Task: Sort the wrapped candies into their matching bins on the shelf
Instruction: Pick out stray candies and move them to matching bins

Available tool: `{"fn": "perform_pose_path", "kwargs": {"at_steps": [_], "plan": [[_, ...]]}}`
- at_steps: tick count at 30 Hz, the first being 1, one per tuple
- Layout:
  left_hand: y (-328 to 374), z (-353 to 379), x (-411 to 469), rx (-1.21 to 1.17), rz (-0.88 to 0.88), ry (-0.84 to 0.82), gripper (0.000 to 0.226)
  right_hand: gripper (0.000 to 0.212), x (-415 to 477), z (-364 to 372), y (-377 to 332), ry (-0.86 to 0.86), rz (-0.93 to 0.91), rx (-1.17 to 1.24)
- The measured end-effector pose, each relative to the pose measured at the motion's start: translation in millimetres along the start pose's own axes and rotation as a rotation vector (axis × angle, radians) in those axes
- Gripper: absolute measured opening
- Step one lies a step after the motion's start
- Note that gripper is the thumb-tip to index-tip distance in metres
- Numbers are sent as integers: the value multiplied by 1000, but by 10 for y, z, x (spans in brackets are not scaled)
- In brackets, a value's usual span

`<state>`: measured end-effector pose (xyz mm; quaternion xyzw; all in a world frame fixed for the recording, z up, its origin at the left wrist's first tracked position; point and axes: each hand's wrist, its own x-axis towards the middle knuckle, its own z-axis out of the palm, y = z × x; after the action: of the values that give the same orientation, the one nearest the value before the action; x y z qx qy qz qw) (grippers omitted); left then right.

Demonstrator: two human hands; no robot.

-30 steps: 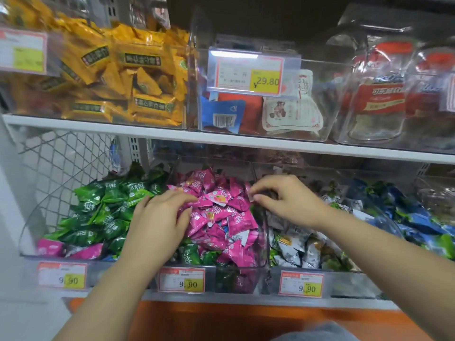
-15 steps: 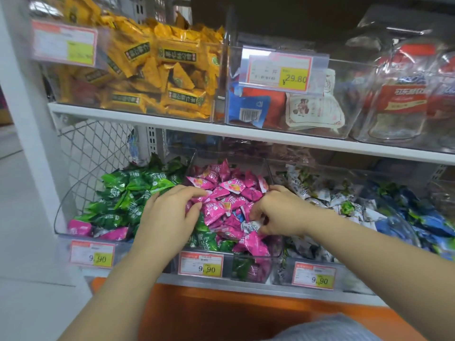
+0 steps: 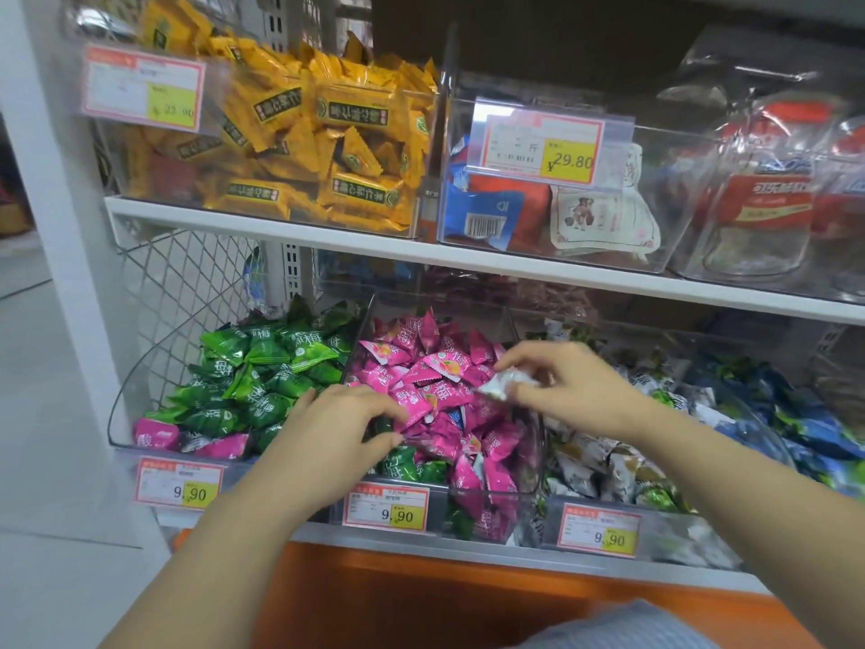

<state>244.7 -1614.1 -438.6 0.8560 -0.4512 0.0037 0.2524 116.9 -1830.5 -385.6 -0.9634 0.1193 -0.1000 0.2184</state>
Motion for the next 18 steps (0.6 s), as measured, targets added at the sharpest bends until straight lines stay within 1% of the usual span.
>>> {"fn": "perform_pose_path", "kwargs": {"at_steps": [2,4,5,6,8,10,12,14,16,18], "plan": [[6,16,3,57,4,-31,24,13,-70,-93,126,227,38,46],[13,34,9,92,1,-40,22,23,-84,-131,334,397,130,-54],[18,40,9,110,-2,-46,20,32,-86,-144,435,430,200,-129],[17,48,10,127,-5,-52,18,39,-95,-155,529,428,271,-199],[19,65,13,151,-8,-54,14,50,-129,-165,646,340,374,-292],[29,78,18,164,-13,-56,14,49,-174,-154,648,282,385,-315],[38,90,31,181,-17,-57,16,38,-201,-130,549,300,276,-306],[48,104,39,206,-19,-64,21,29,-216,-105,358,288,107,-278],[51,118,41,202,-18,-67,22,25,-207,-57,136,163,-40,-242],[58,130,41,182,-19,-62,20,23,-158,38,-24,-41,-141,-256]]}}
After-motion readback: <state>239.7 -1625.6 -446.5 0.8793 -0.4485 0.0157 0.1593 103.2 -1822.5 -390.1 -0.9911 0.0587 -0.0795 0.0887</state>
